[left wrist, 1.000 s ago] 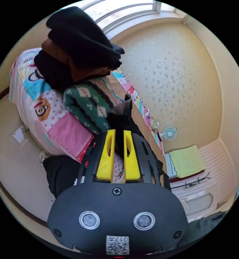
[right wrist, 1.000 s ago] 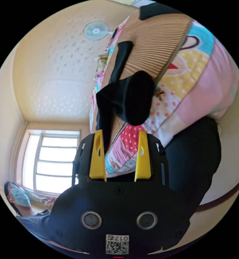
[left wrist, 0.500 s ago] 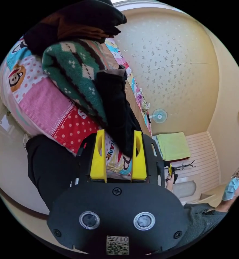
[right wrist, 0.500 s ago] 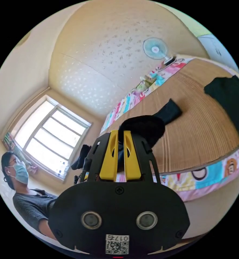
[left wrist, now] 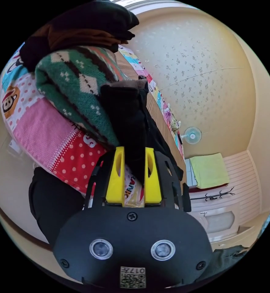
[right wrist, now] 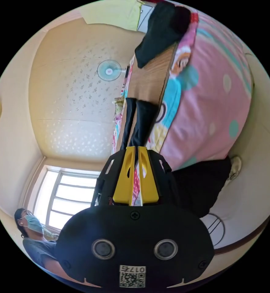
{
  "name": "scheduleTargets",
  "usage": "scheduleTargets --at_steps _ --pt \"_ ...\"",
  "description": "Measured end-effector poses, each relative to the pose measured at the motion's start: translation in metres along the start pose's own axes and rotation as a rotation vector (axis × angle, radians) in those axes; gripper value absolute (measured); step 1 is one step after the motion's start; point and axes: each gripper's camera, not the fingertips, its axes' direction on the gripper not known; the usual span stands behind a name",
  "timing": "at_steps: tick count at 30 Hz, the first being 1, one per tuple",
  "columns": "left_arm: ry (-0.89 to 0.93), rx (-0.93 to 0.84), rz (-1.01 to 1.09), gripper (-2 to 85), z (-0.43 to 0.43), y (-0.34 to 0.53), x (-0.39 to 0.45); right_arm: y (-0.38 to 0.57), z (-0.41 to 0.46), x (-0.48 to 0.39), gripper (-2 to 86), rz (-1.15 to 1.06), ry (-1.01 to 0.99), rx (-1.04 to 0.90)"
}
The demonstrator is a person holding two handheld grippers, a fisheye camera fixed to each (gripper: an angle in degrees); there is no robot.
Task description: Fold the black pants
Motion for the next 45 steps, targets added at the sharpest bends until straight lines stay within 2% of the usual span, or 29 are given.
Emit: scheduleTargets --at_steps 2,4,8,12,14,21,26,30,33,35,37,39,41,44,45 --pt "0.147 -0.042 0.080 4.9 -0.010 -0.001 -0.002 0.007 0.015 0.000 5.2 0.000 -0.016 -0.020" --pt "0.462 -0.032 0.274 3.2 -0.033 0.011 0.002 0.007 0.027 -0.005 7.6 -0.017 -0.049 -0.032" --pt "0.572 -0.041 0.323 1.9 -0.064 0.042 -0.015 0.001 0.038 -0.015 9.4 -0.047 -0.027 -0.041" --pt "0.447 0.012 0.206 1.1 -0.089 0.077 -0.057 -0.006 0.057 -0.019 11.3 -0.023 0.077 -0.066" --pt "0.454 0.007 0.170 1.0 -0.090 0.086 -0.069 -0.008 0.066 -0.020 11.6 -0.025 0.080 -0.075" --pt "0.441 0.028 0.276 1.0 -0.092 0.089 -0.038 -0.020 0.090 -0.031 6.3 -0.054 0.185 -0.142" --pt "0.364 0.018 0.332 1.6 -0.077 0.069 0.002 -0.030 0.096 -0.091 2.3 -0.325 0.232 -0.108" --pt "0.180 0.053 0.486 2.6 -0.045 0.030 0.069 -0.060 0.129 -0.168 1.9 -0.521 0.334 0.042" --pt "-0.014 0.088 0.486 3.5 0.001 -0.021 0.115 -0.108 0.193 -0.210 2.4 -0.572 0.370 0.059" --pt "-0.100 0.109 0.451 3.9 0.039 -0.055 0.129 -0.144 0.248 -0.226 3.1 -0.583 0.465 -0.023" --pt "-0.183 0.143 0.413 4.7 0.086 -0.088 0.129 -0.183 0.311 -0.222 4.5 -0.471 0.591 -0.139" --pt "-0.173 0.154 0.292 6.6 0.114 -0.094 0.118 -0.187 0.336 -0.218 6.4 -0.440 0.541 -0.185" --pt "-0.107 0.167 0.242 10.2 0.137 -0.084 0.110 -0.173 0.354 -0.220 6.0 -0.557 0.430 -0.234" --pt "-0.059 0.050 0.306 8.8 0.188 -0.060 0.109 -0.144 0.391 -0.196 2.6 -0.642 0.519 -0.364" --pt "-0.057 -0.047 0.340 7.4 0.214 -0.054 0.108 -0.134 0.409 -0.174 1.8 -0.643 0.633 -0.468"
